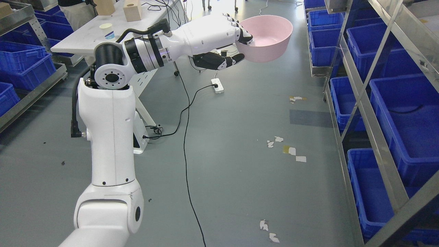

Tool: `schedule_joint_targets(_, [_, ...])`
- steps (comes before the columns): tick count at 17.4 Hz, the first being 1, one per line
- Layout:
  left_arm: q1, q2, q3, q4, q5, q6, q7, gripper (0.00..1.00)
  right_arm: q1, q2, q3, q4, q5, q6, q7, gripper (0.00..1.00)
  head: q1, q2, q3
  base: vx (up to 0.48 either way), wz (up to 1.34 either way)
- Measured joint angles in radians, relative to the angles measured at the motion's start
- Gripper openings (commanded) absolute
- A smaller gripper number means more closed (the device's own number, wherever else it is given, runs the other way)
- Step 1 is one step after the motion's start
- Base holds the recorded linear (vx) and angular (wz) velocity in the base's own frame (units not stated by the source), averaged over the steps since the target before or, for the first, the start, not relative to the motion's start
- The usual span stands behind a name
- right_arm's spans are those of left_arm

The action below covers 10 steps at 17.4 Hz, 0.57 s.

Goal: Stack pink IKEA bowl on shelf middle layer
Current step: 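Hold the pink bowl raised in the left hand while driving to the rack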

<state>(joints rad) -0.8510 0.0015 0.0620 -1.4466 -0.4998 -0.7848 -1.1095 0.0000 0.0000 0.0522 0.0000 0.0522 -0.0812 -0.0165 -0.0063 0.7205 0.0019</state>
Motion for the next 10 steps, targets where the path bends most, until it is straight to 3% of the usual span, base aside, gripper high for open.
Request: schedule_joint_targets(10, [0.007,-0.001,-0.001,-0.002,0.000,0.000,0.013,0.02,0.000,0.000,0.000,0.000,0.000,0.000,-0.002,1.00,0.0000,0.000,0.000,0.409,-0.13])
